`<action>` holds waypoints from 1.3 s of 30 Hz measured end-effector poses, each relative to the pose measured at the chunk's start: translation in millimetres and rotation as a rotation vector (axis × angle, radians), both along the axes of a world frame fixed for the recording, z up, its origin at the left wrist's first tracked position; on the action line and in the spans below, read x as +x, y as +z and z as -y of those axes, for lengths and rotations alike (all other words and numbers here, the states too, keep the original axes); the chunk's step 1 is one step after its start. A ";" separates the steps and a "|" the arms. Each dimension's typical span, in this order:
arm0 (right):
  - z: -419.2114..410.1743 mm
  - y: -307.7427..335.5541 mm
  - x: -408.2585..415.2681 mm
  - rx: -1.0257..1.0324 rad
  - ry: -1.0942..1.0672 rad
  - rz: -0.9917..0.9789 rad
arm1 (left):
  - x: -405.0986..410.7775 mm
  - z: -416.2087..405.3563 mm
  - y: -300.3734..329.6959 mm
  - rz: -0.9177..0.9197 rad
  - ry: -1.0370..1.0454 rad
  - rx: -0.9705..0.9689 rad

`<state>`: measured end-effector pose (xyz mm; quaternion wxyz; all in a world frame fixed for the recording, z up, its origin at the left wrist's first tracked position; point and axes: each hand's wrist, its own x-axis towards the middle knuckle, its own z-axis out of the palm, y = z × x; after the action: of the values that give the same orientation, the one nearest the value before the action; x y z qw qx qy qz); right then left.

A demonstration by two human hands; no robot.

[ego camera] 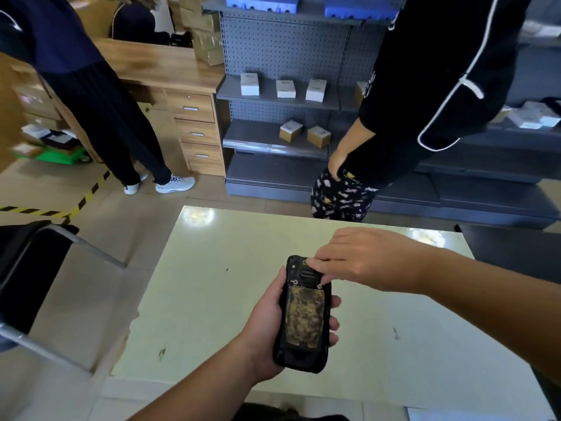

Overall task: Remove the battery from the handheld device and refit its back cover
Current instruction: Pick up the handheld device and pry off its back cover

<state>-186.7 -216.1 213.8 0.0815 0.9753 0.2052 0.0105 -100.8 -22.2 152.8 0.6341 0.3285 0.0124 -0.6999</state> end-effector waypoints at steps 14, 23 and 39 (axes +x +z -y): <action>-57.1 -4.9 10.9 0.521 -0.581 0.188 | 2.3 -5.3 -3.8 0.079 0.245 0.044; -94.0 -7.8 32.9 0.572 -0.705 0.086 | -1.7 -9.5 -7.4 0.146 0.321 0.176; -114.5 -10.3 8.9 0.539 -0.768 0.184 | -1.2 -10.3 -10.1 0.103 0.300 0.185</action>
<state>-177.9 -101.6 203.5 -0.1585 0.9619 -0.1882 0.1189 -102.0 -11.9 142.7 0.6981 0.4155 0.0931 -0.5756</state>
